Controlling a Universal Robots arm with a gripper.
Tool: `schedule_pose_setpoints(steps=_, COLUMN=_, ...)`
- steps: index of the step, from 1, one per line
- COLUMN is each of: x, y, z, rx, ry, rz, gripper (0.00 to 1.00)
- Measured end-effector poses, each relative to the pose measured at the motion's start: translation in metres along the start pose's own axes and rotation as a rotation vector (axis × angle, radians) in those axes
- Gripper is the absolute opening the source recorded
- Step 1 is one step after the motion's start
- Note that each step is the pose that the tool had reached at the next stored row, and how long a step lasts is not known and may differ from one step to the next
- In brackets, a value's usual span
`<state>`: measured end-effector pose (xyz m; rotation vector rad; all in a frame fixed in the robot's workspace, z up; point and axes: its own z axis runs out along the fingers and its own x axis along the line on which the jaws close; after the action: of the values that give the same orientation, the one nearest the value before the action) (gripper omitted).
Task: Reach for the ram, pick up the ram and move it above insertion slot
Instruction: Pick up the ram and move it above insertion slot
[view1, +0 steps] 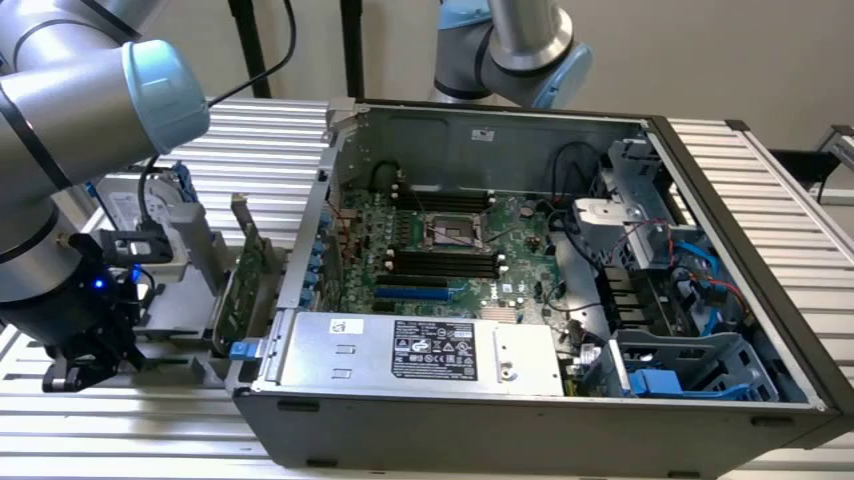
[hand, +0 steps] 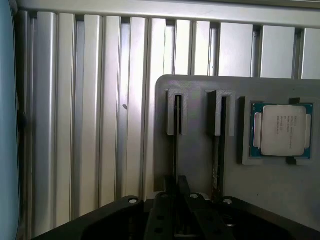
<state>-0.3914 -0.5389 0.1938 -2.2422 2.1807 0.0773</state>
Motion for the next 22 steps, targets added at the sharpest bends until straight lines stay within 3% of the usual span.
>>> schedule_pose_setpoints(steps=7, x=0.0000, y=0.0000, z=-0.0001, rx=0.0000, ry=0.0009, rz=0.005, gripper=0.14)
schedule_pose_setpoints(steps=13, x=0.0000, y=-0.0004, z=-0.0001, rx=0.0015, ry=0.0060, rz=0.054, gripper=0.14)
schedule_pose_setpoints(steps=22, x=-0.0001, y=-0.0005, z=-0.0011, rx=0.0016, ry=0.0062, rz=0.055, gripper=0.14)
